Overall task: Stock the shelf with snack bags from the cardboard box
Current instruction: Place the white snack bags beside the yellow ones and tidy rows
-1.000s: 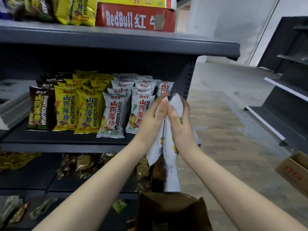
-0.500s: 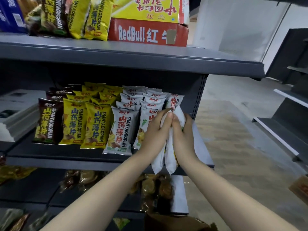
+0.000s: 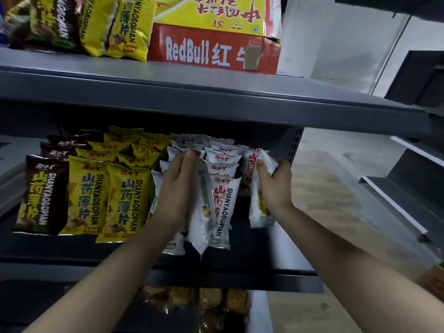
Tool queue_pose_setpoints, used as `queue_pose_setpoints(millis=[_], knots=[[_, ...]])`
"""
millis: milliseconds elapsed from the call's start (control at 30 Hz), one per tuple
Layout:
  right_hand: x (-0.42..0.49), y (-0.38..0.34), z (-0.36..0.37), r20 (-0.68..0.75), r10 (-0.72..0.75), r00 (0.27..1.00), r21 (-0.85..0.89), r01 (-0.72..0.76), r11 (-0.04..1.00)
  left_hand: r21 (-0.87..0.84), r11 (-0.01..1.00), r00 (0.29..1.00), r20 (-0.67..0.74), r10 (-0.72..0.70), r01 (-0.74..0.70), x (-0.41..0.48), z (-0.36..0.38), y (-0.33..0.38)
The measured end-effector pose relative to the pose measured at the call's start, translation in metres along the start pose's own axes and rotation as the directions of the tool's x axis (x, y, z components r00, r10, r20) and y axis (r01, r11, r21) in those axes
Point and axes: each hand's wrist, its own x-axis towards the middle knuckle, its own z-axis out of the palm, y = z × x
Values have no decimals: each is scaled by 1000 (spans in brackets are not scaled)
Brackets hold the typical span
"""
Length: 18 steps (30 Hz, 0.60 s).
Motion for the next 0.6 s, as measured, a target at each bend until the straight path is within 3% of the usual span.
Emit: queue_pose_setpoints(millis=[133, 300, 600], knots=[[31, 15, 17, -83, 64, 994, -191, -79, 978, -30, 1000, 999, -43, 3, -5, 14, -18, -7], [40, 34, 44, -156, 7, 988, -390, -68, 918, -94, 995, 1000, -3, -17, 16, 23, -38, -17], [57, 43, 74, -277, -43, 960, -490, -102, 866, -152, 988, 998, -38, -44, 38, 38, -54, -37]])
